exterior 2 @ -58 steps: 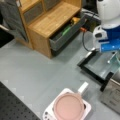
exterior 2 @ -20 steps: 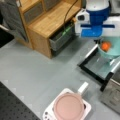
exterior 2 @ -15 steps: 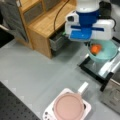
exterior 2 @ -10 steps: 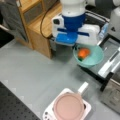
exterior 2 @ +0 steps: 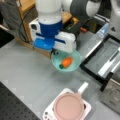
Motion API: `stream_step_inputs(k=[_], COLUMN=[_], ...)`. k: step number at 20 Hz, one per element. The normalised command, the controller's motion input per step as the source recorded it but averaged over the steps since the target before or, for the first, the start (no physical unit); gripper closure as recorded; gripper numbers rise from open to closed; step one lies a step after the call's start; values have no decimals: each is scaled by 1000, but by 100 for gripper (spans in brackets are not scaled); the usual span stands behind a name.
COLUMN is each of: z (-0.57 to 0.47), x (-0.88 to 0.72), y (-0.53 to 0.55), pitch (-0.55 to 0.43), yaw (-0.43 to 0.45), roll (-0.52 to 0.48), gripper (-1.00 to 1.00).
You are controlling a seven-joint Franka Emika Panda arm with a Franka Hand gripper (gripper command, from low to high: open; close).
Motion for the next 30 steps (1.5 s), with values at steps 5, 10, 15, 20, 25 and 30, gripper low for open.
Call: stream_step_inputs(k=[5,10,15,20,25,30], z=[136,160,-41,-267,-300,-152], x=[879,548,416,382,300,238], y=[-489,-253,-216,-169,-121,-101], pitch=[262,248,241,244,148,73], yaw=[97,170,198,125,76,87], roll=[-128,-140,-227,-153,-85,-85], gripper=[100,100,100,100,100,100])
